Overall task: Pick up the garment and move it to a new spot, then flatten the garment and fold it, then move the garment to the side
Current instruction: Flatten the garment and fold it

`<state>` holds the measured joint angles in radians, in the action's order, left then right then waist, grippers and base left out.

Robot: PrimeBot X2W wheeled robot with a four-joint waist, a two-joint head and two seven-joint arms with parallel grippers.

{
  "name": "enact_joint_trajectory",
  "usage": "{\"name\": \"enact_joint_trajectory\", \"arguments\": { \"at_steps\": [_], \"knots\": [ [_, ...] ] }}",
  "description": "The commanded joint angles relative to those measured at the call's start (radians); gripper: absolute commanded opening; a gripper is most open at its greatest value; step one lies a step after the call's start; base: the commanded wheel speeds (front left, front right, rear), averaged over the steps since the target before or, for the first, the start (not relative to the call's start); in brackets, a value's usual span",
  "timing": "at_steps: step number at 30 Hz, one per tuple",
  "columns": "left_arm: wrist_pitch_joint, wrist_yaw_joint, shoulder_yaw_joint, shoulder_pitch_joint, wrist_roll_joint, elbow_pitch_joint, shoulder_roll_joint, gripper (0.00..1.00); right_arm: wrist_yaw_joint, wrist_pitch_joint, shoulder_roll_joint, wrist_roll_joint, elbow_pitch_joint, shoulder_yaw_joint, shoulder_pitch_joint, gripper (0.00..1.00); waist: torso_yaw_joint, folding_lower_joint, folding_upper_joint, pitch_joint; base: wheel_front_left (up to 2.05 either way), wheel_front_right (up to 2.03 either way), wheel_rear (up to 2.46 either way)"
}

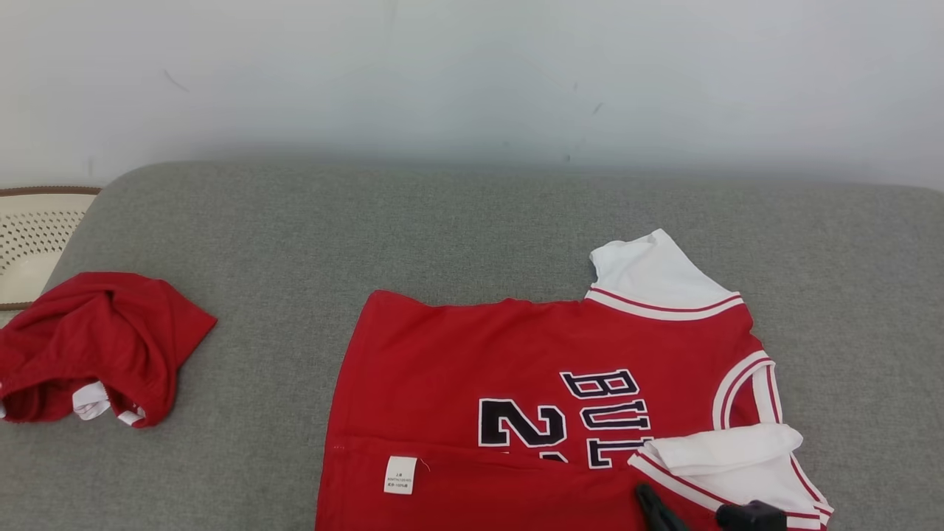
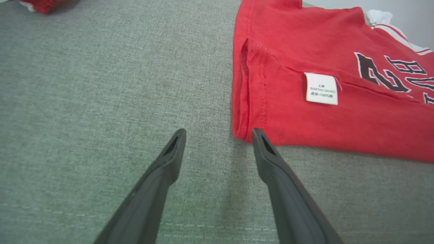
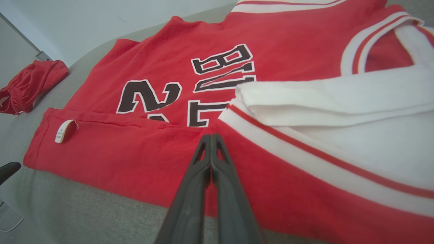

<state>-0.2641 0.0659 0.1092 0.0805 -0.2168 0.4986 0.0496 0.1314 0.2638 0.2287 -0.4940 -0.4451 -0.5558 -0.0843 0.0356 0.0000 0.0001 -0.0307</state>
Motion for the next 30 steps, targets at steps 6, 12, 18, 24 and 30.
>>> {"name": "enact_joint_trajectory", "arguments": {
  "at_steps": [6, 12, 18, 24, 30],
  "knots": [
    [-0.001, 0.003, 0.005, -0.019, -0.001, 0.005, 0.002, 1.00, -0.002, 0.000, -0.020, 0.022, -0.039, 0.041, -0.025, 0.00, 0.012, 0.0000, -0.0001, -0.005, 0.00, 0.00, 0.00],
    [-0.001, -0.001, 0.005, -0.020, 0.004, 0.003, 0.002, 1.00, -0.002, 0.000, -0.027, 0.048, -0.047, 0.073, -0.032, 0.00, 0.013, 0.0000, -0.0001, -0.009, 0.00, 0.00, 0.00],
    [-0.001, -0.001, 0.010, -0.021, 0.000, 0.002, 0.002, 1.00, -0.002, 0.000, -0.024, 0.066, -0.052, 0.113, -0.038, 0.00, 0.011, 0.0000, -0.0001, -0.014, 0.00, 0.00, 0.00],
    [-0.001, -0.003, 0.015, -0.013, -0.009, -0.002, 0.002, 1.00, -0.002, 0.000, -0.023, 0.078, -0.066, 0.143, -0.051, 0.00, 0.010, 0.0000, -0.0001, -0.023, 0.00, 0.00, 0.00],
    [-0.001, -0.005, 0.023, 0.002, -0.008, -0.003, 0.002, 1.00, -0.002, 0.000, -0.013, 0.090, -0.098, 0.178, -0.085, 0.00, 0.014, 0.0000, -0.0001, -0.034, 0.00, 0.00, 0.00]
  ]
}}
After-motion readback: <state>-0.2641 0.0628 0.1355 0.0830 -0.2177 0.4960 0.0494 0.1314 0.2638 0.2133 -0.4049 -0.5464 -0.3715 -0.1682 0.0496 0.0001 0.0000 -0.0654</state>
